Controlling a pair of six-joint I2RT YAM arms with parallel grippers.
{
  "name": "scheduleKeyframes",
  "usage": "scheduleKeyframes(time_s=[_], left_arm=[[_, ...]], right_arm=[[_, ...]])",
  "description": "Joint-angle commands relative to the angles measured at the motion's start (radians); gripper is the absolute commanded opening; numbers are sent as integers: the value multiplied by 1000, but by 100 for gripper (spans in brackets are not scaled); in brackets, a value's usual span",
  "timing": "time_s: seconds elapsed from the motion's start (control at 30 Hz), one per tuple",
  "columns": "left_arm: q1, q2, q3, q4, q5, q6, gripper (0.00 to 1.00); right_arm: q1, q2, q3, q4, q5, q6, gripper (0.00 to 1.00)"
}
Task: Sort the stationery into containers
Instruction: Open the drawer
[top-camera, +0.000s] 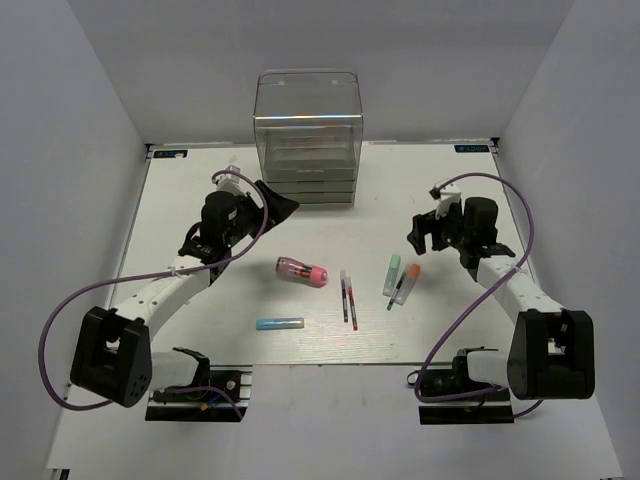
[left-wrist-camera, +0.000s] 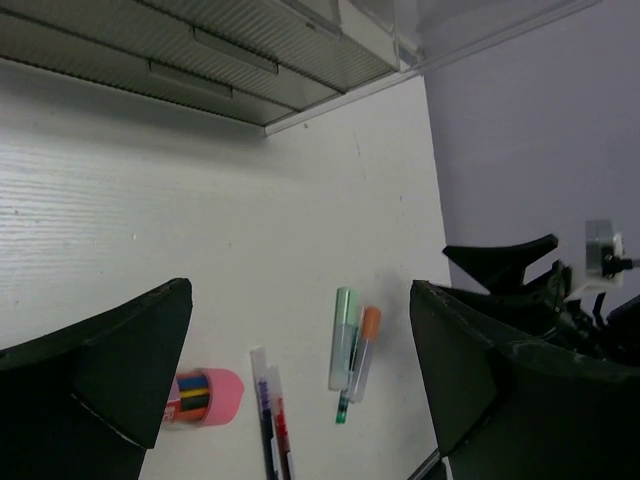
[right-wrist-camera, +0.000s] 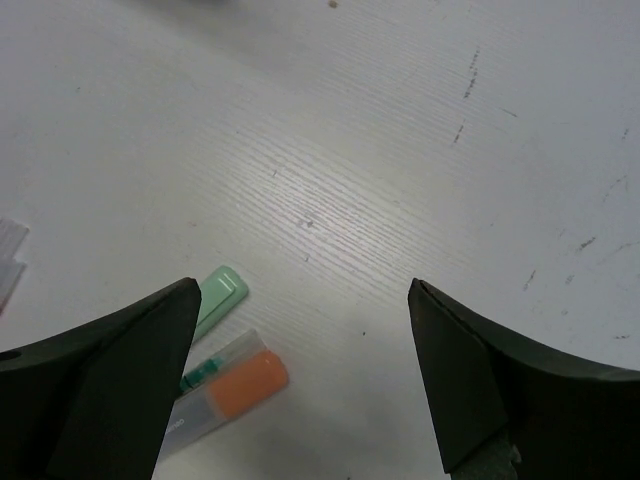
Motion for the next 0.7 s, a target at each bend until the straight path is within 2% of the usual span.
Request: scheduleKeyframes(time_s=[0.0, 0.03, 0.1, 0.13, 0.17, 0.2, 0.23, 0.27, 0.3, 0.4, 0.47, 0.5, 0.53, 0.67], left_arm=[[-6, 26, -25, 137, -69, -80, 98], [-6, 39, -25, 173, -69, -103, 96], [-6, 66, -25, 207, -78, -125, 85], [-6, 100, -25, 241, -78, -146, 78], [-6, 118, -25, 262, -78, -157, 67], [-6, 138, -16, 285, -78, -166, 60], [-6, 157, -16, 328, -78, -184, 52], [-6, 195, -4, 350, -78, -194, 46], [-6, 215, 5, 376, -78, -194, 37], [-6, 293, 14, 474, -89, -243, 35], [-6, 332, 36, 537, -100, -258, 42], [-6, 350, 53, 554, -100, -267, 50], [-6, 384, 62, 566, -109, -267, 53], [-6, 466, 94, 672, -132, -305, 54]], right_arm=[[0, -16, -22, 20, -110, -92, 90], [-3, -11, -27, 20, -126, -112, 88], [-1, 6, -25, 29, -149, -98, 66], [-3, 4, -27, 37, -147, -87, 54], [0, 6, -30, 47, -152, -86, 35], [0, 7, -30, 50, -155, -83, 29], [-1, 7, -27, 55, -160, -75, 27], [0, 10, -27, 58, -161, -72, 27], [-3, 10, -27, 67, -172, -66, 33], [0, 13, -28, 87, -183, -44, 53], [0, 15, -28, 90, -189, -34, 59], [2, 15, -30, 95, -195, -29, 60], [1, 21, -28, 99, -198, -28, 62], [0, 32, -30, 106, -206, -27, 65]])
